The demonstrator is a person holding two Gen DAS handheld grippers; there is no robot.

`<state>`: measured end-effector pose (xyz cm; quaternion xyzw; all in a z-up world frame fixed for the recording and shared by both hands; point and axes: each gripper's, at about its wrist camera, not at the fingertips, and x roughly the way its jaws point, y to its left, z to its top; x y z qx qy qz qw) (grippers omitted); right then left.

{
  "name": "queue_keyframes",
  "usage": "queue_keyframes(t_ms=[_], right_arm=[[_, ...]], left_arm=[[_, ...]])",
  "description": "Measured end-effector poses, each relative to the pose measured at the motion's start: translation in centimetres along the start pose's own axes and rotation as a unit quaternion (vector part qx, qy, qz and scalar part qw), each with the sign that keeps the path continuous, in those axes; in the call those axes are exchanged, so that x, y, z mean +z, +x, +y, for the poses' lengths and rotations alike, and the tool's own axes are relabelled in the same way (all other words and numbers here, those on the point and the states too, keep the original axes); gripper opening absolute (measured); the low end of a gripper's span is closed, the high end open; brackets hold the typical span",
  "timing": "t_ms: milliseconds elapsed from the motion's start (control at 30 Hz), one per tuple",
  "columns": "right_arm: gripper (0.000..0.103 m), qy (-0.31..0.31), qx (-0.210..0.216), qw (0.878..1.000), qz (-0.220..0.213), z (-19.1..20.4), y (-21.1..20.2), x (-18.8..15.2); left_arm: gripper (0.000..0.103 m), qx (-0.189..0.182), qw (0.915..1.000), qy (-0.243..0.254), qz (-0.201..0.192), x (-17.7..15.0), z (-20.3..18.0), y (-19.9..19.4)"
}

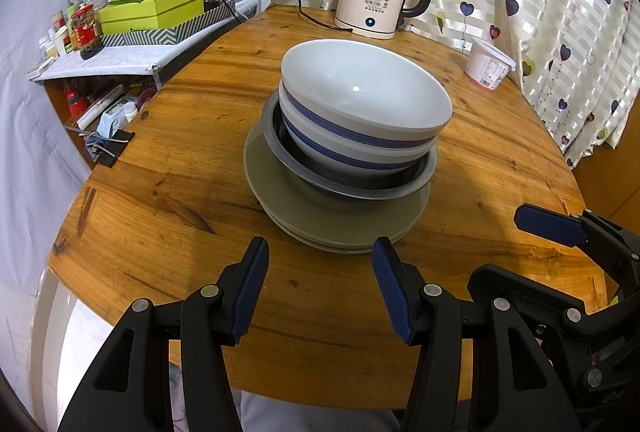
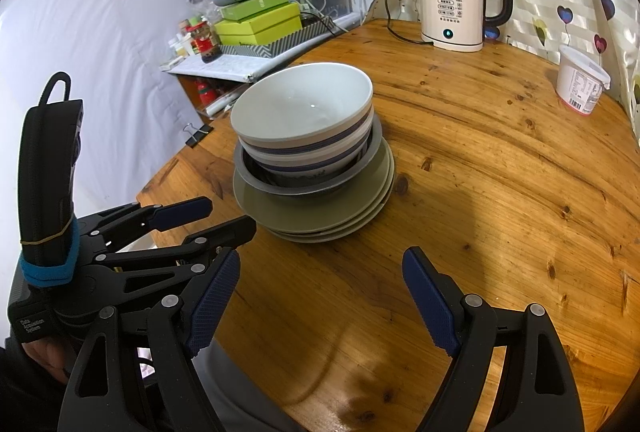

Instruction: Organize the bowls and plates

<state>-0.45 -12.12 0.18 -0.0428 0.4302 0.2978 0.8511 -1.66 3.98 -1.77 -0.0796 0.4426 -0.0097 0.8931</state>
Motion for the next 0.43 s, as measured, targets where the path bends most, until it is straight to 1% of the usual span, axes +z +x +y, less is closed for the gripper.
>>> queue_keyframes(t_ms=[433], right_arm=[[0.084, 0.001, 0.001, 1.000, 0.000, 0.06, -0.01, -0.06]], left_arm=[[0.055, 0.002, 1.0000, 0.001, -0.002, -0.22, -0.16, -0.16]])
